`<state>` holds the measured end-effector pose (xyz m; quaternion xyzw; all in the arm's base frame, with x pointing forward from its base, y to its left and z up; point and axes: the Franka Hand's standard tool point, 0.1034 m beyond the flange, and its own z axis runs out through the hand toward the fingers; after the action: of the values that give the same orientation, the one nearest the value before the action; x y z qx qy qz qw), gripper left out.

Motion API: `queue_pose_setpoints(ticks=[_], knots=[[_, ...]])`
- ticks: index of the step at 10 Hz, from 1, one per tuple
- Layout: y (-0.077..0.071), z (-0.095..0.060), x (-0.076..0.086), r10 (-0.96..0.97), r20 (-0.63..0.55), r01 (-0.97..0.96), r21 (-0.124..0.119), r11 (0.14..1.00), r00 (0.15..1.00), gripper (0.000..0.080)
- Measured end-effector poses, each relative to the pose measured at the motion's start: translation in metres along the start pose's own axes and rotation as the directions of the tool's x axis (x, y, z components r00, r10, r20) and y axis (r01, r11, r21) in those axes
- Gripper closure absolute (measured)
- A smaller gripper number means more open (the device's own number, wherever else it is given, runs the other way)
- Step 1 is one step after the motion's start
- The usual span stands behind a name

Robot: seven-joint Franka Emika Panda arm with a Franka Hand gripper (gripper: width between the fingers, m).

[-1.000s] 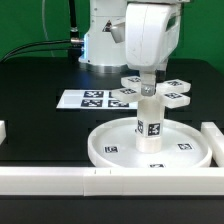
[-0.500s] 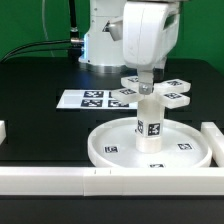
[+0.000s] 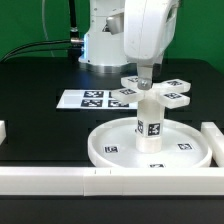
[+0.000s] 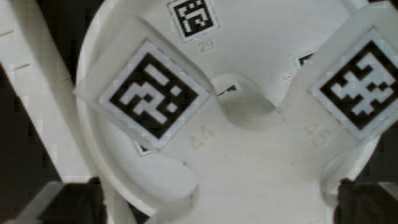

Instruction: Assemble round table

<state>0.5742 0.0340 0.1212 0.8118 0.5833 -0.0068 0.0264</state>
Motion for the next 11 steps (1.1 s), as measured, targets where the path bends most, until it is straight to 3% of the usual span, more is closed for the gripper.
queue_pose_setpoints(ticks=[3,5,11], knots=[[-0.009,0.008,0.007,-0.02,0.002,0.02,0.015,1.0,1.0,0.015],[-0.009,0.012,0.012,-0.045,0.0,0.045,-0.001,0.999,0.999,0.015],[-0.004,0.011,0.0,-0.016,0.004,0.016,-0.005,1.0,1.0,0.015]])
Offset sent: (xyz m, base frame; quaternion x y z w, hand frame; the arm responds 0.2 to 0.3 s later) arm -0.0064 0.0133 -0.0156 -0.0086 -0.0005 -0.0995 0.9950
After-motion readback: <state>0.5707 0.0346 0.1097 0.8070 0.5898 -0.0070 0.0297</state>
